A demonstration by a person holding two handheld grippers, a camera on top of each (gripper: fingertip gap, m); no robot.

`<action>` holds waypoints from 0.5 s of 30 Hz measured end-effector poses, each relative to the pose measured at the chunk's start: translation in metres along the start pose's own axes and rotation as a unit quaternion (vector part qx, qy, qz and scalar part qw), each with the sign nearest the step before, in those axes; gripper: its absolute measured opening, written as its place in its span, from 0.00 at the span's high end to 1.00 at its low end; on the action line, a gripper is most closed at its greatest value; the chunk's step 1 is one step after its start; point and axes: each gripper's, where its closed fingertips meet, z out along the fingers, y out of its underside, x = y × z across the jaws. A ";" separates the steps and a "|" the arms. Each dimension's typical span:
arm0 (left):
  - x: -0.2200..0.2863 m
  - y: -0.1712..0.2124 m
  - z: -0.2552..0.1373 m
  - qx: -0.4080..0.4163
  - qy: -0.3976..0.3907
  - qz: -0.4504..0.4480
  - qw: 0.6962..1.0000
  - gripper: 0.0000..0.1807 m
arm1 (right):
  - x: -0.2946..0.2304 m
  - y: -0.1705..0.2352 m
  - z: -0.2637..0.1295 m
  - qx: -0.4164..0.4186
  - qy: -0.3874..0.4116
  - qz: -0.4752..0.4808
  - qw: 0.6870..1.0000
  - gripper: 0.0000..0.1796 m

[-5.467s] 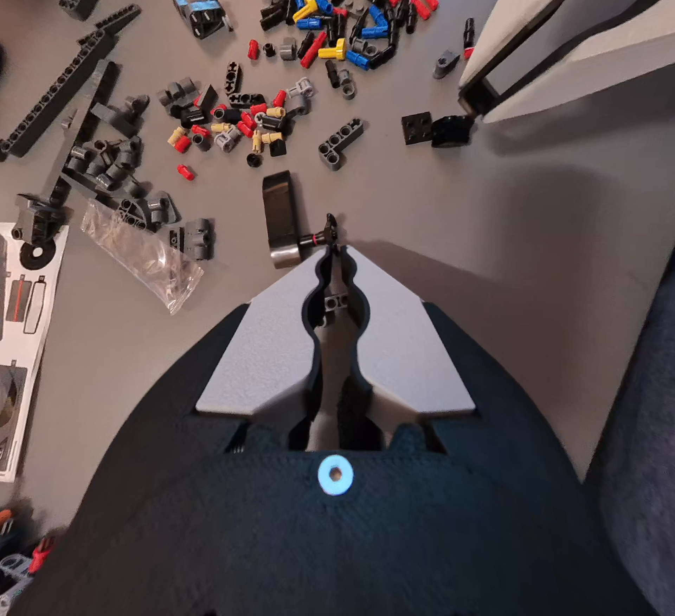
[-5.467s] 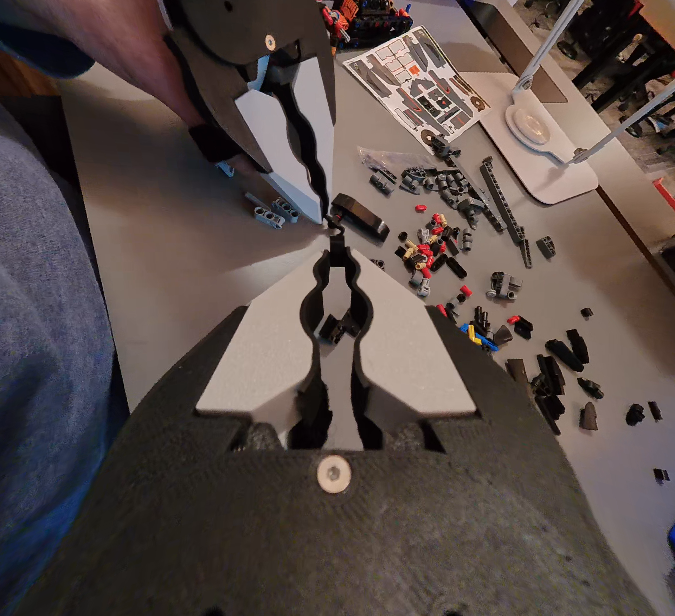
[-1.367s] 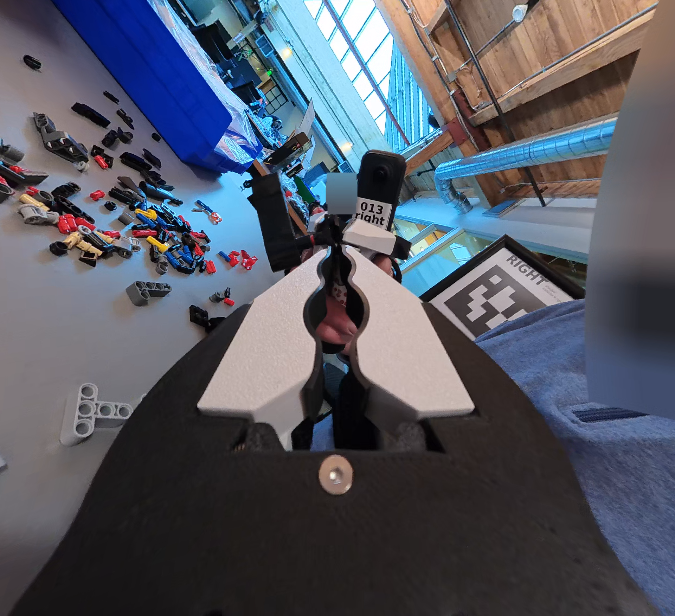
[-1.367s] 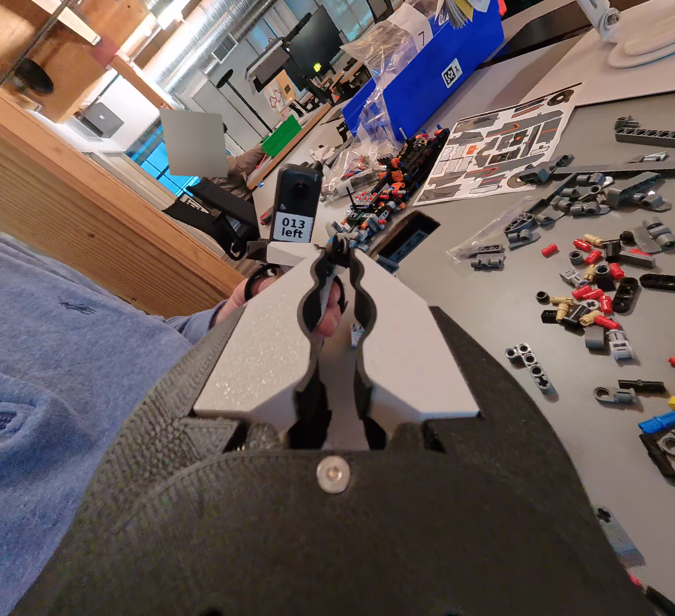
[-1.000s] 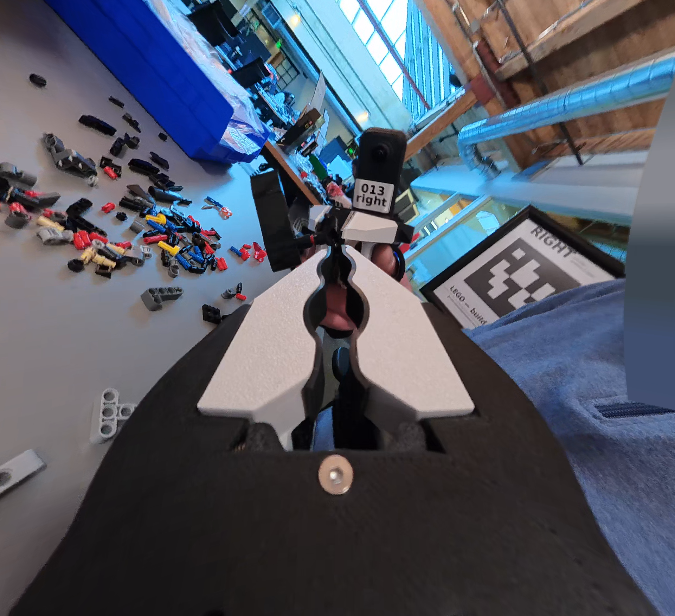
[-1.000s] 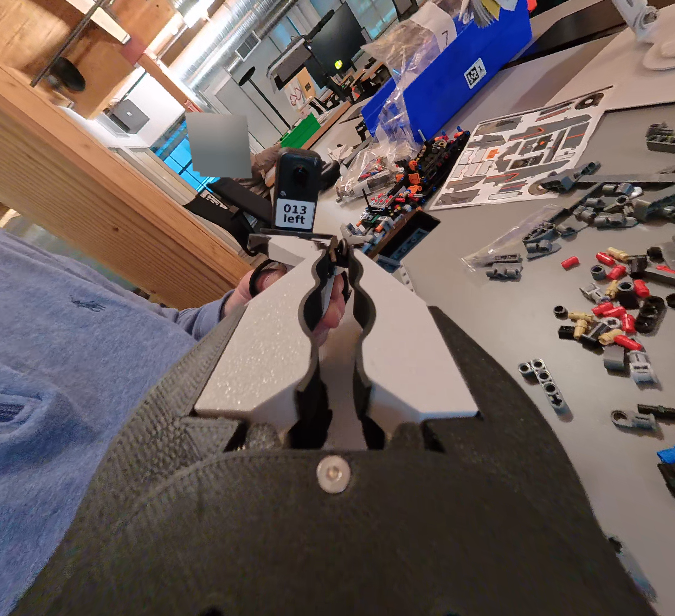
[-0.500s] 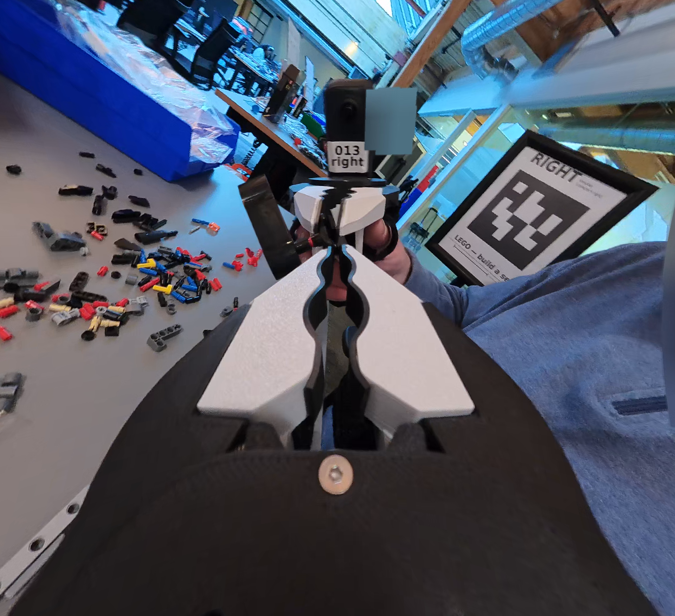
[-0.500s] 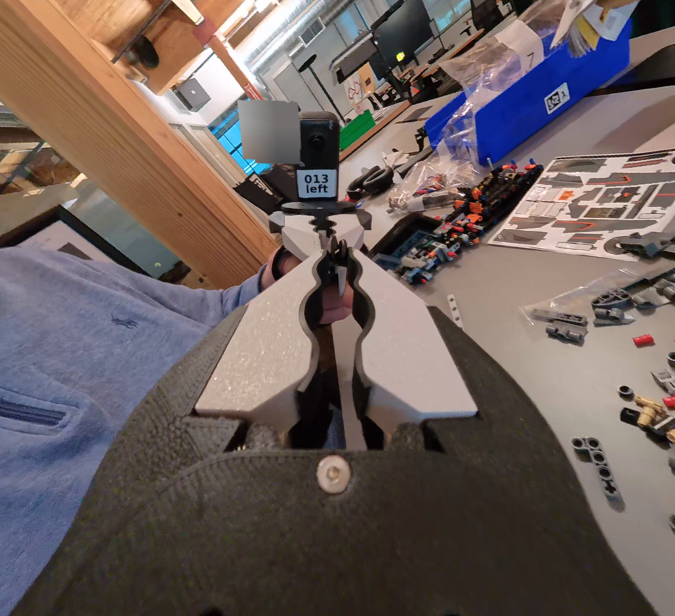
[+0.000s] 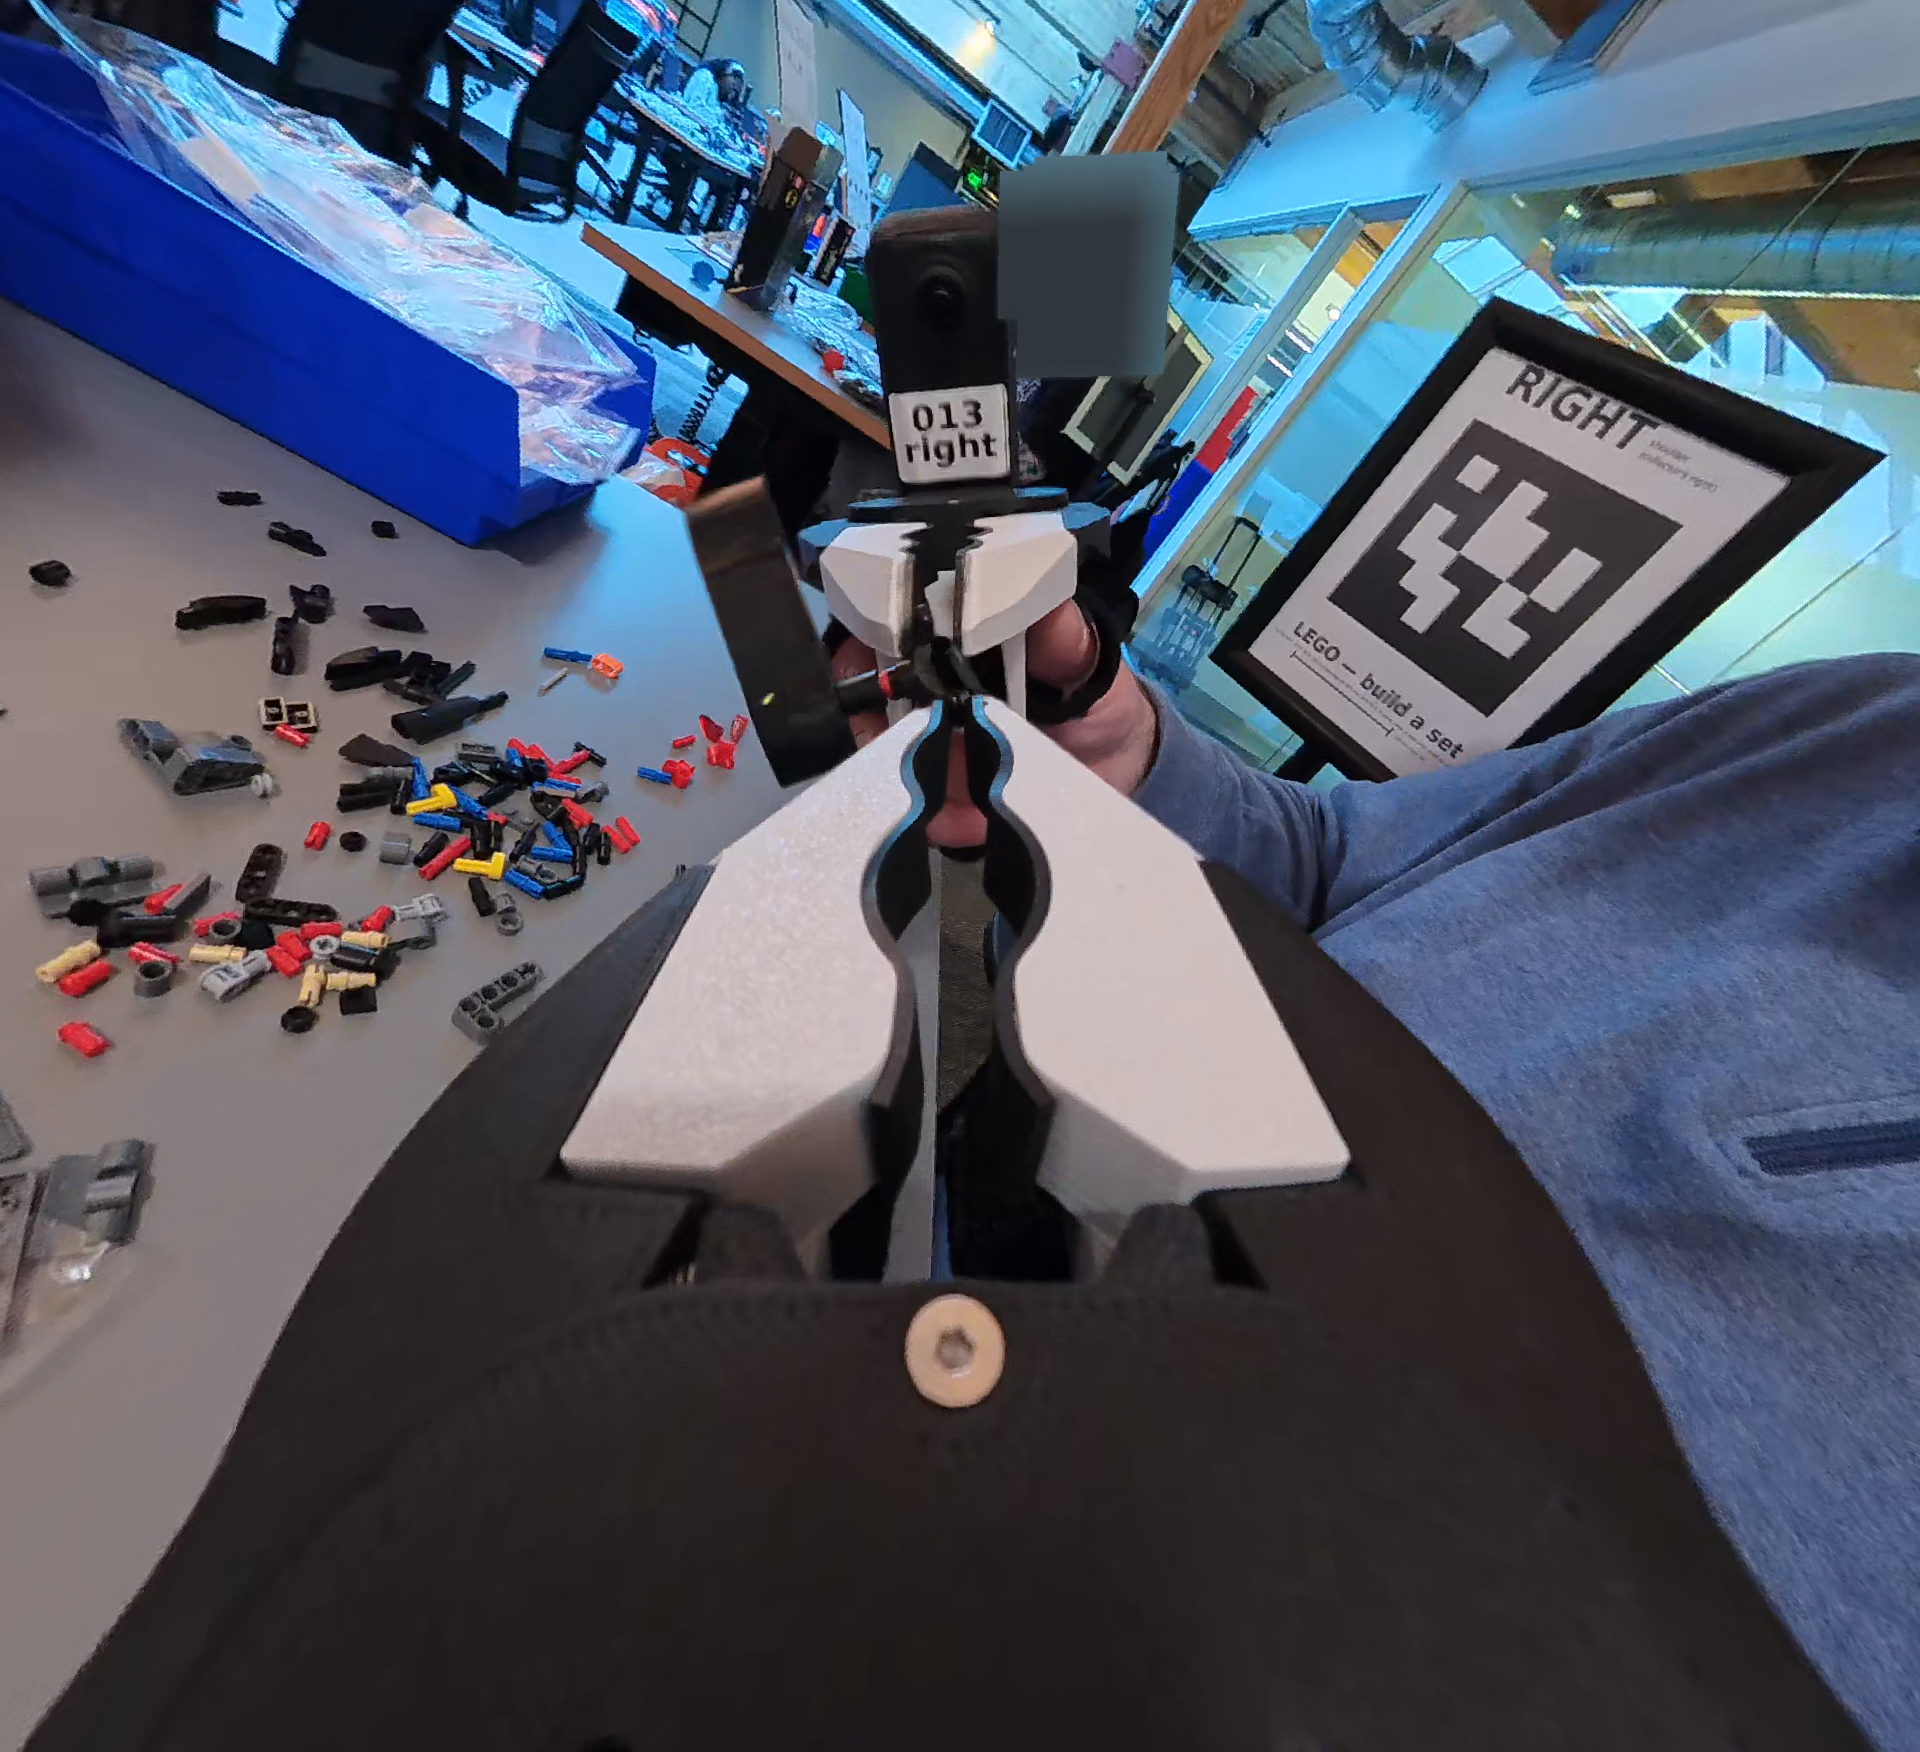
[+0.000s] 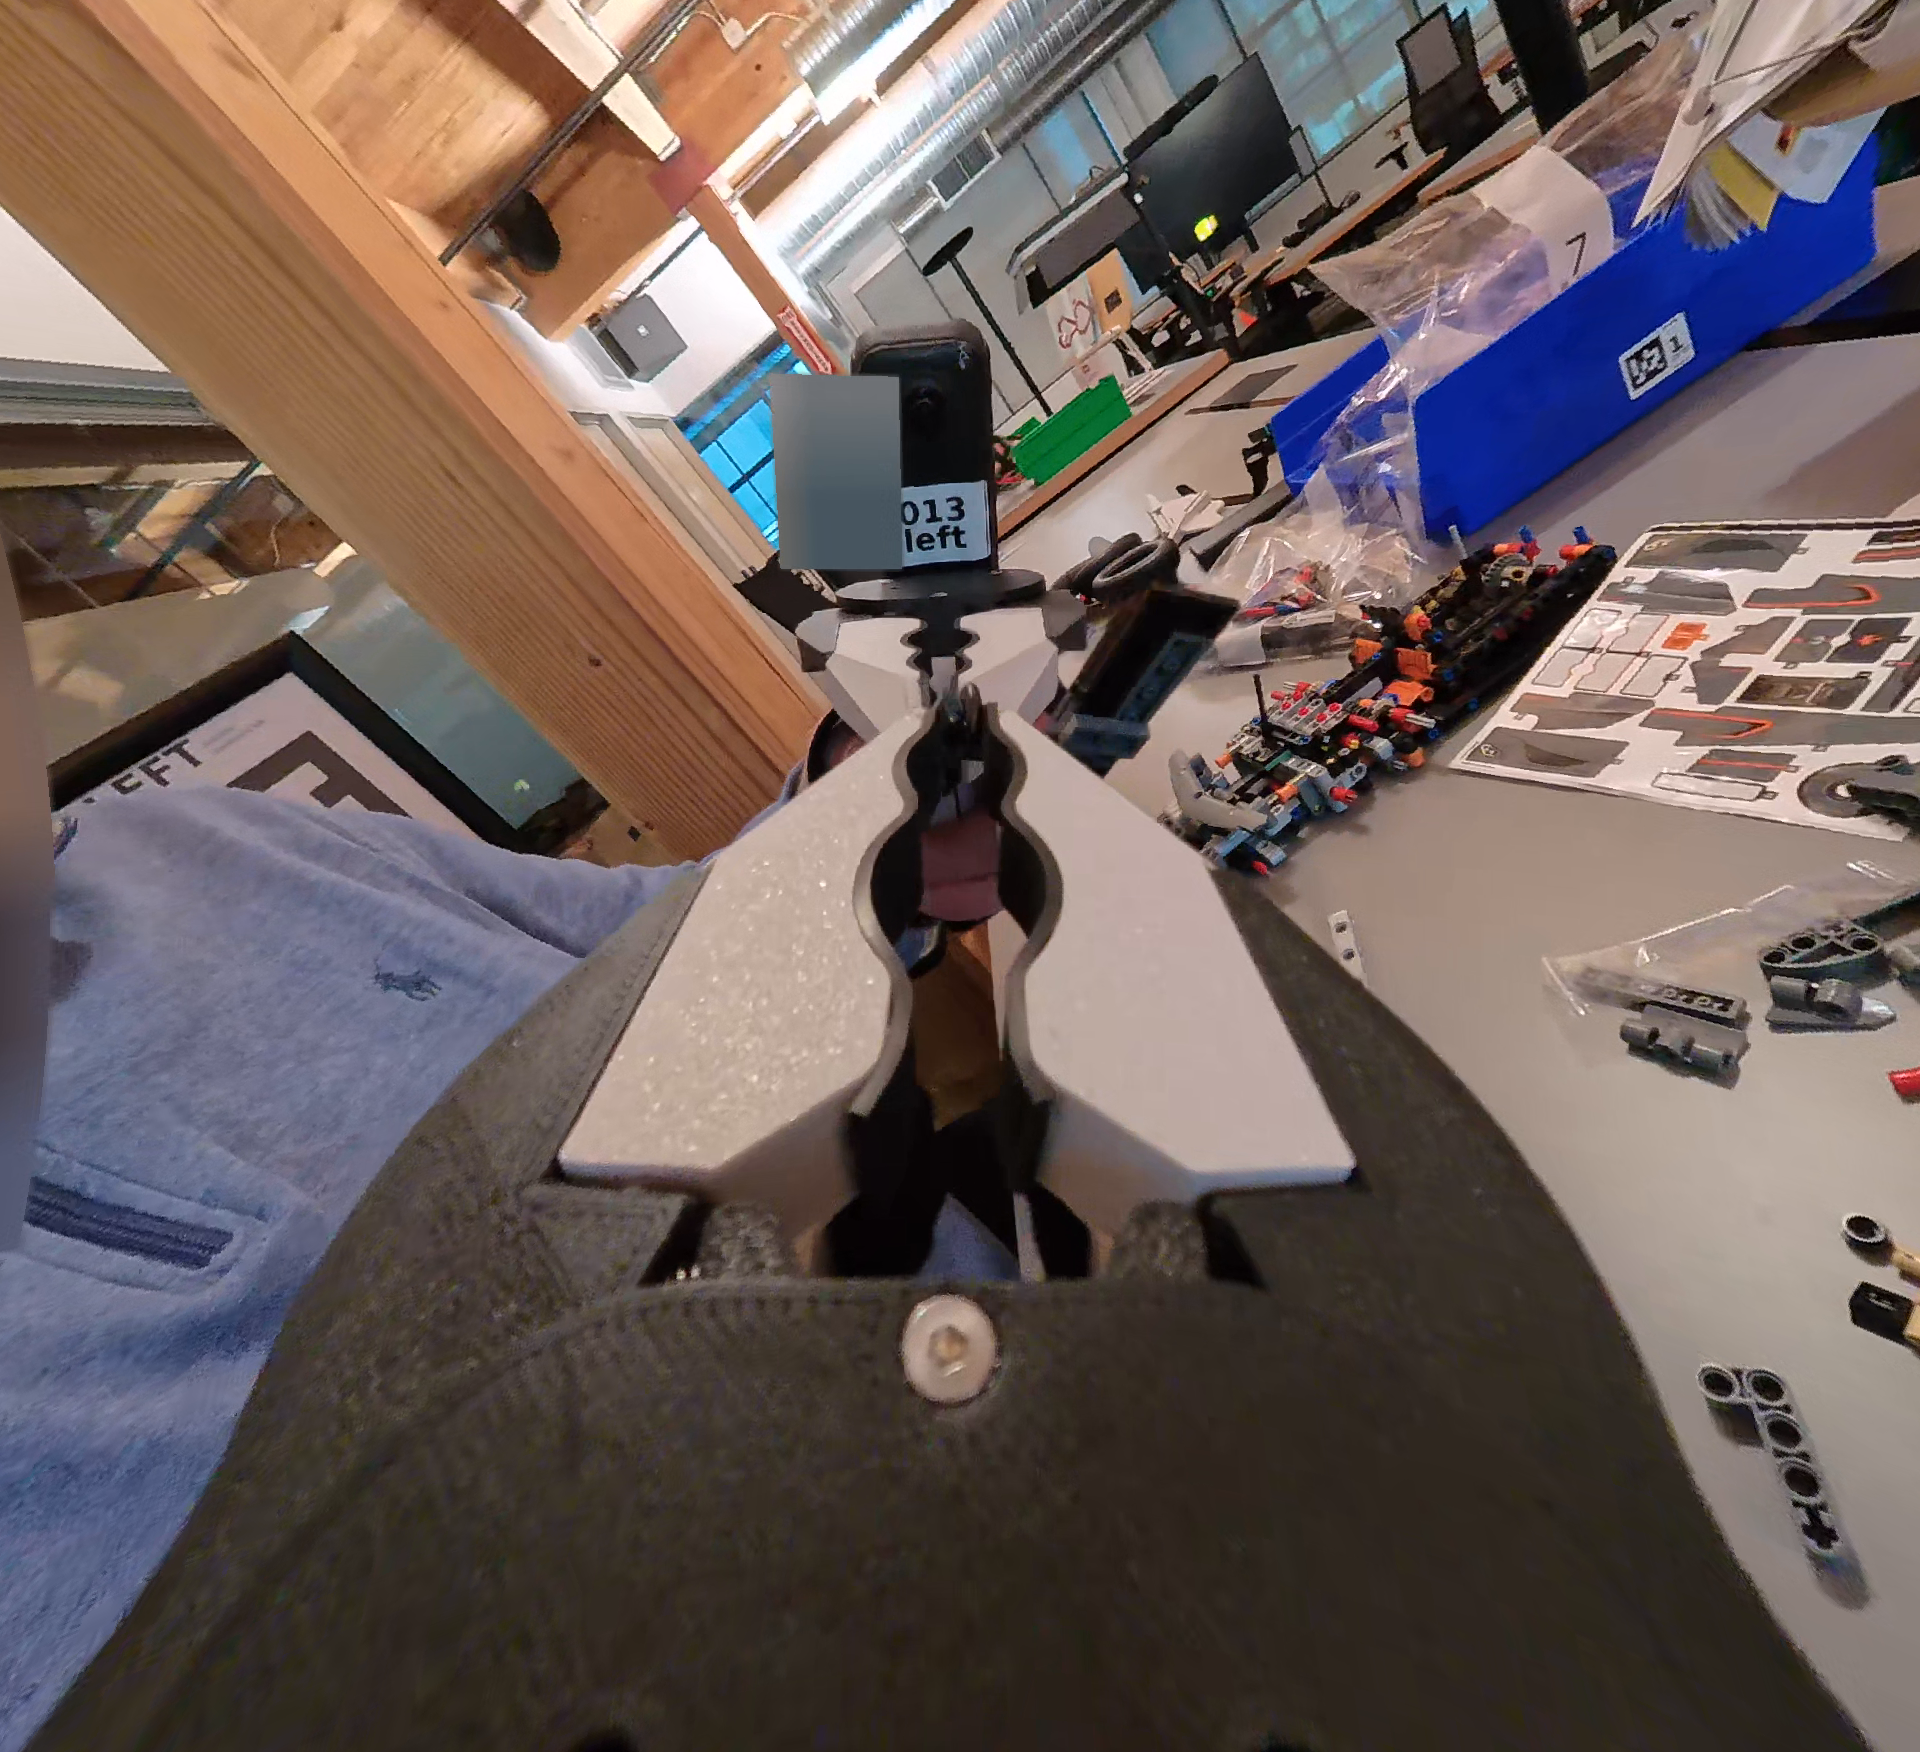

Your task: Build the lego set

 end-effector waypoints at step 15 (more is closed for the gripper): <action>-0.005 -0.015 0.006 0.042 0.001 -0.007 0.999 1.00 | 0.004 -0.015 -0.002 0.051 0.003 -0.006 0.999 0.97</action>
